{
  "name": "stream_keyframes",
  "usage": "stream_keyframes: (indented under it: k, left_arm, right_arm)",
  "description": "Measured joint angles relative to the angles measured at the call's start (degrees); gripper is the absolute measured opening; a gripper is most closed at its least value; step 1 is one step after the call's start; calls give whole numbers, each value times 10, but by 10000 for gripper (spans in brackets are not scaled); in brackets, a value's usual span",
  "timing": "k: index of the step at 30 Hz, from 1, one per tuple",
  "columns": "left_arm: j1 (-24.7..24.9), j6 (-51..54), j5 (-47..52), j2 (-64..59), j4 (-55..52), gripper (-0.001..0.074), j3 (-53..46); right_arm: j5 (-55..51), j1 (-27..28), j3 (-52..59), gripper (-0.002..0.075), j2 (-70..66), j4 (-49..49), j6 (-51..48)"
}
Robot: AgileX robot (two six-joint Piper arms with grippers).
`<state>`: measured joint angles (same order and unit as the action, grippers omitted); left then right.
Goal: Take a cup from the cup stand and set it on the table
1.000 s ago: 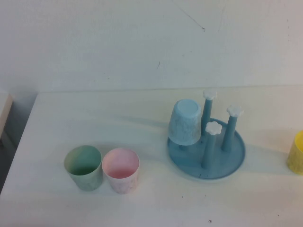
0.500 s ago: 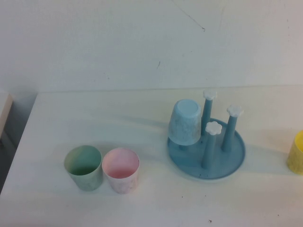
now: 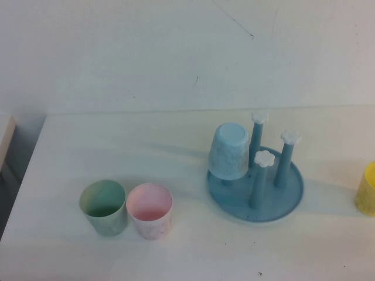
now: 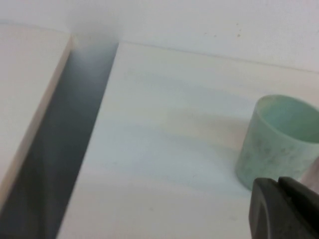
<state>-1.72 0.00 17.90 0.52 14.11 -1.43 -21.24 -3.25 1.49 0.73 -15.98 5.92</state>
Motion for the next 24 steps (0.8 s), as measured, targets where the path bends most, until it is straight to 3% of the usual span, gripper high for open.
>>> stream_keyframes:
  k: [4, 12, 17, 24]
  left_arm:
    - [0, 0, -28, 0, 118, -3, -1]
    - [0, 0, -156, 0, 525, -3, -1]
    - [0, 28, -206, 0, 595, -3, -1]
    - [0, 43, -182, 0, 651, -3, -1]
  right_arm:
    - [0, 0, 0, -3, 0, 0, 0]
    - [0, 0, 0, -3, 0, 0, 0]
    - [0, 0, 0, -3, 0, 0, 0]
    - [0, 0, 0, -3, 0, 0, 0]
